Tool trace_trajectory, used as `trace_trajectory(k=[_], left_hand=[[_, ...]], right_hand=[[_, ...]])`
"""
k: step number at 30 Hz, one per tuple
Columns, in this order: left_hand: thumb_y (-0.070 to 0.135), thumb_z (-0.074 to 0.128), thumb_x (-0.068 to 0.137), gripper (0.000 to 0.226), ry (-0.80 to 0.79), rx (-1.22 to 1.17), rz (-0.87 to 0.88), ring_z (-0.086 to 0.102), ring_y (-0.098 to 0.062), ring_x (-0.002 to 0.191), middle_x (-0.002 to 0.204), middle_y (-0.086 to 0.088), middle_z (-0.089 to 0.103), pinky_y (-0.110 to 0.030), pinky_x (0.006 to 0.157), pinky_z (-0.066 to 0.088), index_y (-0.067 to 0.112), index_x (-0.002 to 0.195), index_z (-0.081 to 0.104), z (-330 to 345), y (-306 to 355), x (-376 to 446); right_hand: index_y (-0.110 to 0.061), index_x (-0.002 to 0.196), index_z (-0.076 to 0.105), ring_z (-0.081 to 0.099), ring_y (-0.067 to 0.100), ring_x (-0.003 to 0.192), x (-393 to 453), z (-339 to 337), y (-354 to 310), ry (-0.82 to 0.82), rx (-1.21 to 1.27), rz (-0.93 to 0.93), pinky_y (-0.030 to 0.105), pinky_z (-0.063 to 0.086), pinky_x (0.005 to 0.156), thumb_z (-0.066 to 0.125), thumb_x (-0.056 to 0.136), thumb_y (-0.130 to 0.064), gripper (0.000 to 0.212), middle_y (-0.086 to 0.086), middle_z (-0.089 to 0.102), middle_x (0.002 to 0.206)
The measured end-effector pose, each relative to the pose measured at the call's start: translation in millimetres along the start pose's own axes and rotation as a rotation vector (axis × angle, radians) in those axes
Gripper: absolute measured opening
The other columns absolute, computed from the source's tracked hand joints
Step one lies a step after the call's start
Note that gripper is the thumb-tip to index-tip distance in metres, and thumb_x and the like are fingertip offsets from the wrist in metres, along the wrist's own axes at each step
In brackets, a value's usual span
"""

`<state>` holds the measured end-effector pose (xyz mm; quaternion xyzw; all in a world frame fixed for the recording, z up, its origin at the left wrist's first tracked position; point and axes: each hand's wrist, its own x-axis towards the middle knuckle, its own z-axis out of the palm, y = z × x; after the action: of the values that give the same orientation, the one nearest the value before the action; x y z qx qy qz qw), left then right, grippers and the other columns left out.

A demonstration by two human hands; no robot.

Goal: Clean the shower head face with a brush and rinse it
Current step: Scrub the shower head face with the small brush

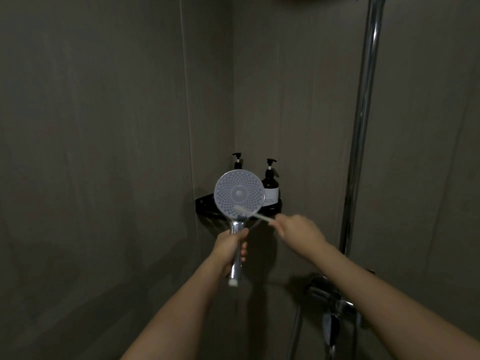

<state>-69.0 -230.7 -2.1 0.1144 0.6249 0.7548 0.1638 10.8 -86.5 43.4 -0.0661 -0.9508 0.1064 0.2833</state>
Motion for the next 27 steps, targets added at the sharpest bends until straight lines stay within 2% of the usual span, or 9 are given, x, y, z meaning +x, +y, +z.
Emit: trace_trajectory(k=[1, 4, 6, 8, 12, 17, 22, 24, 27], left_hand=[[0.015, 0.054, 0.091, 0.013, -0.002, 0.0, -0.001, 0.038, -0.009, 0.033, 0.048, -0.001, 0.043, -0.017, 0.035, 0.033, 0.013, 0.08, 0.047, 0.9, -0.5, -0.5], [0.014, 0.054, 0.091, 0.014, -0.013, 0.016, -0.004, 0.038, -0.008, 0.032, 0.051, -0.003, 0.042, -0.017, 0.034, 0.032, 0.013, 0.079, 0.046, 3.5, -1.7, -2.9], [0.013, 0.054, 0.091, 0.014, -0.009, 0.01, -0.003, 0.038, -0.008, 0.031, 0.05, -0.003, 0.042, -0.016, 0.034, 0.032, 0.013, 0.079, 0.046, 4.5, -2.6, -3.7], [0.014, 0.054, 0.091, 0.013, -0.006, -0.002, -0.004, 0.037, -0.008, 0.031, 0.049, -0.002, 0.042, -0.016, 0.034, 0.032, 0.013, 0.08, 0.046, 6.0, -3.2, -2.0], [0.015, 0.054, 0.09, 0.008, -0.023, -0.003, -0.007, 0.038, -0.008, 0.032, 0.049, -0.002, 0.042, -0.017, 0.034, 0.032, 0.01, 0.09, 0.048, 5.8, -4.1, -2.5], [0.015, 0.054, 0.091, 0.016, -0.023, -0.014, -0.015, 0.037, -0.007, 0.031, 0.044, 0.001, 0.043, -0.016, 0.035, 0.032, 0.007, 0.104, 0.049, 6.3, -6.7, -3.0], [0.015, 0.053, 0.091, 0.007, -0.034, -0.008, -0.017, 0.037, -0.008, 0.033, 0.053, -0.003, 0.041, -0.016, 0.036, 0.032, 0.011, 0.094, 0.048, 5.7, -10.3, -6.0], [0.016, 0.054, 0.091, 0.008, -0.024, -0.019, -0.022, 0.038, -0.009, 0.034, 0.052, -0.003, 0.041, -0.016, 0.035, 0.032, 0.013, 0.086, 0.048, 5.3, -11.0, -4.6], [0.015, 0.053, 0.091, 0.011, -0.008, -0.033, -0.03, 0.037, -0.009, 0.032, 0.05, -0.003, 0.041, -0.016, 0.035, 0.032, 0.013, 0.081, 0.047, 5.6, -12.1, -3.9]], right_hand=[[-0.002, 0.097, 0.059, 0.066, 0.034, 0.077, -0.9, 0.5, 0.0, -0.067, 0.007, 0.078, 0.036, 0.044, 0.056, 0.038, 0.1, -0.029, 0.034, 0.016, 0.067, 0.087], [0.0, 0.103, 0.058, 0.064, 0.035, 0.09, 6.7, -11.1, 17.8, 0.026, 0.061, 0.293, 0.036, 0.045, 0.066, 0.031, 0.101, -0.032, 0.042, 0.022, 0.067, 0.1], [-0.002, 0.102, 0.058, 0.064, 0.034, 0.086, 6.5, -13.0, 15.6, 0.077, 0.038, 0.189, 0.035, 0.041, 0.063, 0.031, 0.101, -0.034, 0.042, 0.019, 0.068, 0.096], [-0.005, 0.105, 0.056, 0.064, 0.033, 0.085, 0.9, -5.3, 5.2, -0.065, 0.02, 0.045, 0.036, 0.041, 0.062, 0.031, 0.101, -0.036, 0.04, 0.016, 0.067, 0.096], [0.0, 0.103, 0.058, 0.061, 0.03, 0.076, 5.6, -11.0, 31.7, 0.002, 0.068, 0.293, 0.034, 0.043, 0.06, 0.03, 0.101, -0.031, 0.043, 0.018, 0.067, 0.092], [-0.005, 0.102, 0.057, 0.056, 0.025, 0.07, -10.2, 0.5, 31.5, -0.083, 0.045, 0.095, 0.031, 0.035, 0.056, 0.031, 0.101, -0.035, 0.04, 0.012, 0.061, 0.082], [0.001, 0.097, 0.059, 0.064, 0.034, 0.076, -3.6, -9.0, 40.9, 0.081, 0.07, 0.295, 0.035, 0.042, 0.058, 0.032, 0.101, -0.031, 0.042, 0.022, 0.068, 0.088], [-0.001, 0.101, 0.058, 0.062, 0.032, 0.075, -6.8, -5.9, 32.5, 0.016, 0.063, 0.206, 0.035, 0.041, 0.06, 0.031, 0.101, -0.032, 0.042, 0.02, 0.068, 0.092], [0.0, 0.102, 0.059, 0.062, 0.031, 0.086, -14.1, 5.6, 14.5, -0.254, 0.155, 0.128, 0.035, 0.044, 0.068, 0.034, 0.101, -0.031, 0.04, 0.019, 0.066, 0.099]])
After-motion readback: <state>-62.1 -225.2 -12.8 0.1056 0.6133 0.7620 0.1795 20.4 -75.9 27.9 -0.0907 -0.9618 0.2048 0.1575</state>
